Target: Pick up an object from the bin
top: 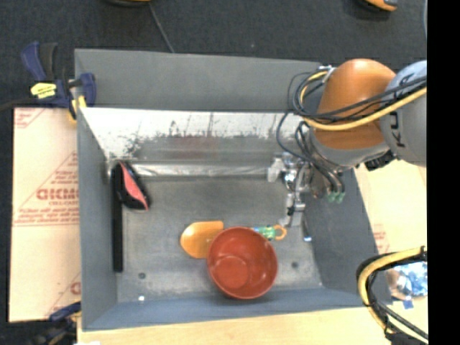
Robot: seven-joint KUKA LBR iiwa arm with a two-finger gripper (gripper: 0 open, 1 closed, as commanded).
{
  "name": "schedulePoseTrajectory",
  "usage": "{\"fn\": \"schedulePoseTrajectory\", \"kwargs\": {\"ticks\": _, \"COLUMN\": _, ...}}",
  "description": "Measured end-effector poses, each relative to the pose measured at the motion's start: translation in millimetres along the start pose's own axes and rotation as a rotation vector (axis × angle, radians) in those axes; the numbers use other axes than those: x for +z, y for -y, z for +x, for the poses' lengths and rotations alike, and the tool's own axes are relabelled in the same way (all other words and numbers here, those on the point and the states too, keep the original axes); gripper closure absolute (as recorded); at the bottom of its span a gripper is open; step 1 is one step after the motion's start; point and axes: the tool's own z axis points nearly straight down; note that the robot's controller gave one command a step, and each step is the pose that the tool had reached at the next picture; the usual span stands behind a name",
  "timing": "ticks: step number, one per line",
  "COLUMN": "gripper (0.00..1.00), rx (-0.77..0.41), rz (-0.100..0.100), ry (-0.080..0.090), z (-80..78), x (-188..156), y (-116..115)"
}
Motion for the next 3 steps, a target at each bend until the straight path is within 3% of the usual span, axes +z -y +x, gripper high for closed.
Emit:
{"fn": "schedulePoseTrajectory", "kwargs": {"ticks": 1, "gripper": 0.00, "rx": -0.001, "rz": 0.000, "ry": 0.006, "z": -1.0, "x": -4, "y": 0}}
{"fn": "schedulePoseTrajectory", "kwargs": {"ticks": 2, "gripper": 0.00, "rx": -0.244, "rz": 0.003, "ry": 0.008, "z": -0.7, "x": 6, "y": -30}}
{"fn": "schedulePoseTrajectory", "kwargs": {"ticks": 3, "gripper": 0.00, "rx": -0.398, "rz": 0.002, "ry": 0.009, "z": 37.6, "x": 49, "y": -70}}
